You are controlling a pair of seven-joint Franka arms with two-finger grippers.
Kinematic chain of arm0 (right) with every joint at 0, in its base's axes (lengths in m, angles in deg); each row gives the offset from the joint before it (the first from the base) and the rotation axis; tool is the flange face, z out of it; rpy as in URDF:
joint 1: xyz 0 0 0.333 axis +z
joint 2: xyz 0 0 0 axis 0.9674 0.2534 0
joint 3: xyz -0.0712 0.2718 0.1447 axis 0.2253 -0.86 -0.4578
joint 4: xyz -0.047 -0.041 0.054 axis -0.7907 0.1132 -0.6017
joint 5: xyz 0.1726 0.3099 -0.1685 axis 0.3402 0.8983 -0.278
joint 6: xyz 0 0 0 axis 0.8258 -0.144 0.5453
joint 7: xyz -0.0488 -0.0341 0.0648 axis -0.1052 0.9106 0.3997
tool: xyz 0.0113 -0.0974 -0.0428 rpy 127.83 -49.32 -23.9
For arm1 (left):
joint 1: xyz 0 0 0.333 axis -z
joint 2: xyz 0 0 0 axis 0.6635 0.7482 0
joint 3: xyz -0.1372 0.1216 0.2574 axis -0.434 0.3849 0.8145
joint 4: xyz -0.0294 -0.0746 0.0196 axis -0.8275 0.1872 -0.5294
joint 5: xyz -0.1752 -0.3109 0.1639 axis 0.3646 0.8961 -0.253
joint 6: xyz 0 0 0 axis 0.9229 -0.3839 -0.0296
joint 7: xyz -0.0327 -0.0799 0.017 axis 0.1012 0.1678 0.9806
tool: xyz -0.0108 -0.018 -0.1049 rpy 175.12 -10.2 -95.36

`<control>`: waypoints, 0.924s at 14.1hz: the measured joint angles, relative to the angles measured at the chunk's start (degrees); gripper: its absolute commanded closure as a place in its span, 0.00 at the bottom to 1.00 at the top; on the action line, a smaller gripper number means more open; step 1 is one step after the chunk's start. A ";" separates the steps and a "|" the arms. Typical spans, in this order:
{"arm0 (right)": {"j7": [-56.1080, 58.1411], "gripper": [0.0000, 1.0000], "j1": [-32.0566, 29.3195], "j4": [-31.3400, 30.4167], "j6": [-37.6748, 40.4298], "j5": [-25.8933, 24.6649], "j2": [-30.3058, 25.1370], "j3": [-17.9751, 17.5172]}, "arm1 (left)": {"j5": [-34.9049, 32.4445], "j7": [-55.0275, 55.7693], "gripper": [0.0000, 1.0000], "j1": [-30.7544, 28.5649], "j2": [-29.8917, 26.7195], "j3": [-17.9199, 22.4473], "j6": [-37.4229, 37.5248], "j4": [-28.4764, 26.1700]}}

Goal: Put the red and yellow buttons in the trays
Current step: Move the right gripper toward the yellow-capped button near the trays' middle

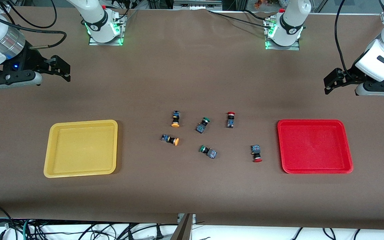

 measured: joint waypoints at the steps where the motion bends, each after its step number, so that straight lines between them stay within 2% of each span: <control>1: -0.27 0.00 0.00 -0.01 -0.11 0.05 -0.01 0.00 | 0.00 0.00 0.00 0.00 0.00 0.00 0.00 0.00; 13: -0.76 0.00 -0.51 0.63 -2.03 0.09 0.68 0.20 | 0.00 0.00 0.00 0.00 0.00 0.00 0.14 0.01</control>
